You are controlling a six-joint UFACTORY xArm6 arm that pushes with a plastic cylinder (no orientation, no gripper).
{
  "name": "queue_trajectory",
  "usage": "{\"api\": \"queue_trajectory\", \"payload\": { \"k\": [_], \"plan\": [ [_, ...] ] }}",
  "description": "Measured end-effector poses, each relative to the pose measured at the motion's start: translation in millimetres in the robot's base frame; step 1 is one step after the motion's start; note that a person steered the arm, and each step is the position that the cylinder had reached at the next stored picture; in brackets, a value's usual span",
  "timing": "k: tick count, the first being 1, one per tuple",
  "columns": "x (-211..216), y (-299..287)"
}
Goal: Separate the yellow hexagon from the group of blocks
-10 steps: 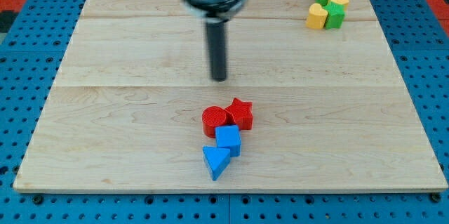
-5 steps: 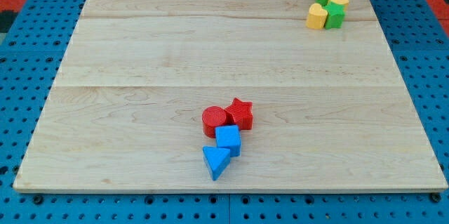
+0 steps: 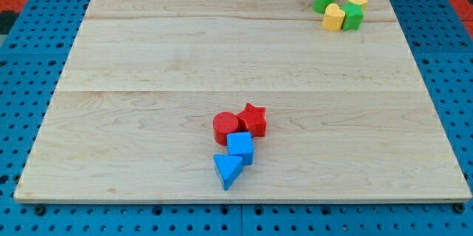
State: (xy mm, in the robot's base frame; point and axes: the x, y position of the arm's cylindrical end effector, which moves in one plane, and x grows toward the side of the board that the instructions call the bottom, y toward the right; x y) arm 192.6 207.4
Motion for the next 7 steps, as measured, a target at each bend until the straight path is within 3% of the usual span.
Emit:
{"api": "queue_trajectory", "payload": {
  "k": [2,4,6,7],
  "plan": [
    [23,52],
    [60,6],
    [-2,26],
    [15,-4]
  ]
}}
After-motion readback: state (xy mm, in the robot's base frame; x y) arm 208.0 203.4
